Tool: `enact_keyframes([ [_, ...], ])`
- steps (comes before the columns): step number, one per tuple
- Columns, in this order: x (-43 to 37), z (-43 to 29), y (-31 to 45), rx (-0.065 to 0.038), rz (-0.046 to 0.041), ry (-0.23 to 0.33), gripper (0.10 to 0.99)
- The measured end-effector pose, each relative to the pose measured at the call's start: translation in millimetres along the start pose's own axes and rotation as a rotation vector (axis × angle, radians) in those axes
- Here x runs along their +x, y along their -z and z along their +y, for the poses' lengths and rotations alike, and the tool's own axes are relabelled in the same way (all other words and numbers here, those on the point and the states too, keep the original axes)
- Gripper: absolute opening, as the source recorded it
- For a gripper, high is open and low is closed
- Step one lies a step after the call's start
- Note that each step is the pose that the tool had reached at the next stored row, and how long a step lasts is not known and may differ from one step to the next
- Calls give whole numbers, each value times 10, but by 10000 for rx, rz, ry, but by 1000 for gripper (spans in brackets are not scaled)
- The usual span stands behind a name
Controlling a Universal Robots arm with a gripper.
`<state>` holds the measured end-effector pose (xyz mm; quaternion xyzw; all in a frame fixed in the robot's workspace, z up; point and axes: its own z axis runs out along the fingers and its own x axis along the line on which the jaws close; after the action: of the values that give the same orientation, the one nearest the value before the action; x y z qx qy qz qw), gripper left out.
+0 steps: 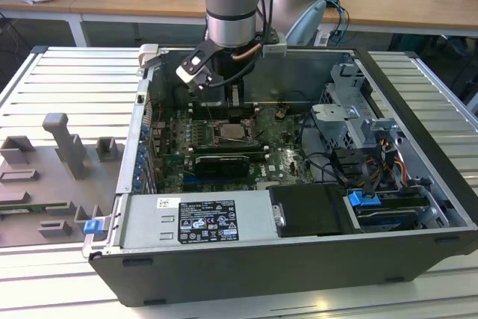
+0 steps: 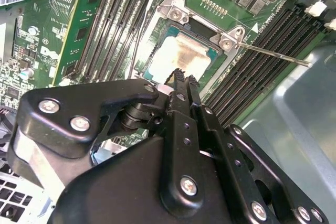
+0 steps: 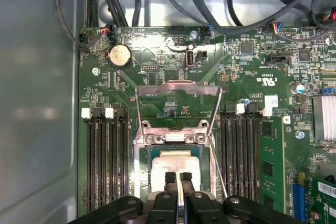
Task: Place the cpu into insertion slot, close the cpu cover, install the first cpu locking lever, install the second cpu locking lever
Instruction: 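Close the cpu cover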
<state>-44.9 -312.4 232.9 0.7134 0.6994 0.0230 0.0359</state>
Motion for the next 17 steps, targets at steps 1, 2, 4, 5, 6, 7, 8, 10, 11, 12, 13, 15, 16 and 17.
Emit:
enact_keyframes([
  [1,0,0,2,-1,1,-1,169],
  [2,0,1,6,0,0,-3,169],
  [4,0,1,13,-1,1,-6,169],
  [5,0,2,21,-1,1,-9,169],
  [6,0,2,27,-1,1,-11,169],
  [7,0,3,30,-3,3,-13,169],
  [8,0,3,32,-2,2,-15,169],
  [10,0,3,39,-1,0,-18,169],
  [11,-1,4,41,-1,0,-19,169],
  [12,-1,4,47,-1,-1,-21,169],
  [13,0,4,51,-2,1,-25,169],
  [15,-1,5,57,-1,-1,-29,169],
  [16,-1,5,60,-1,-1,-30,169],
  [17,-1,6,70,-2,0,-40,169],
])
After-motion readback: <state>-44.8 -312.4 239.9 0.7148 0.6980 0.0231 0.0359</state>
